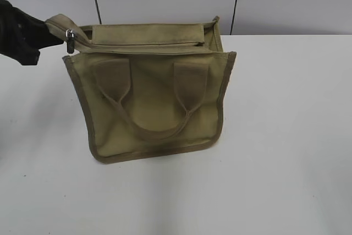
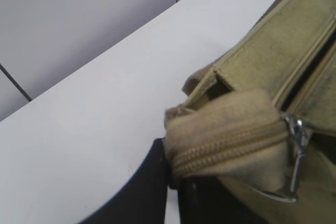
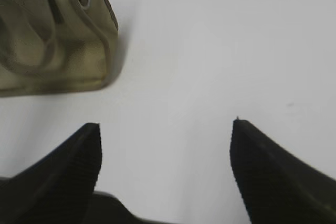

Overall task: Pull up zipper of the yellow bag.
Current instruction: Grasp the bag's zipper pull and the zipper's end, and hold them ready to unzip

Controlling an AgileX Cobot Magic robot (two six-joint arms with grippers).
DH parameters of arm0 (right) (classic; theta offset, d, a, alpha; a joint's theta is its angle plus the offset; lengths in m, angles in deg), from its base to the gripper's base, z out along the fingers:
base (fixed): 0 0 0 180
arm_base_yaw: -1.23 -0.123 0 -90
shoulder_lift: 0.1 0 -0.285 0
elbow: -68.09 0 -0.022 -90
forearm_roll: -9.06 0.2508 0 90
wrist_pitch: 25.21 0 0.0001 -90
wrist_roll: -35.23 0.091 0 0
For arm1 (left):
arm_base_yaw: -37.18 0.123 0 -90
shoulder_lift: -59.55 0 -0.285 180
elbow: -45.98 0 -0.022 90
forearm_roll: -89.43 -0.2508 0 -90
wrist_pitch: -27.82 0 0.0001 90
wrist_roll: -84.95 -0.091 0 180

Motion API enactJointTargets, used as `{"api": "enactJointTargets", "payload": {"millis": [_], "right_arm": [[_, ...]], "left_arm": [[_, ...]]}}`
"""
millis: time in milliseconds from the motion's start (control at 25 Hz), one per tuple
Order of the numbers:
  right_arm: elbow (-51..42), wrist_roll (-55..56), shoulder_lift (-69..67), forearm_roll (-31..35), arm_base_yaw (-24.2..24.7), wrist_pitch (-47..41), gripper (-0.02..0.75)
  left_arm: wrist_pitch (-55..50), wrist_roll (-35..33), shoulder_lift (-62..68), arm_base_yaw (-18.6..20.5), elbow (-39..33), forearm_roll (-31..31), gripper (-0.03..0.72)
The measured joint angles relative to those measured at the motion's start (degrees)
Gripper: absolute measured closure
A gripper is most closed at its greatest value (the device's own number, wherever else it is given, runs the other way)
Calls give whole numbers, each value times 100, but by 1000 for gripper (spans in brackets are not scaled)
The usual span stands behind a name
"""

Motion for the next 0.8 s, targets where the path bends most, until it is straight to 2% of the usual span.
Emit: {"api": "enactJointTargets", "payload": {"millis": [280, 440, 600, 720, 800], "right_arm": [[407, -315, -1645, 110, 0, 756, 156], [1147, -1018, -3092, 243, 0, 968, 156], [2076, -1549, -4520, 703, -64, 945, 156], [2723, -1560, -5615, 669, -592, 877, 156], [3154, -1202, -6154, 388, -1280, 857, 156]], "left_arm": [[103, 29, -4, 0, -1, -24, 680], [219, 35, -4, 0, -1, -29, 680], [235, 35, -4, 0, -1, -29, 680], [238, 40, -4, 0, -1, -34, 680], [242, 46, -4, 0, -1, -44, 680]]}}
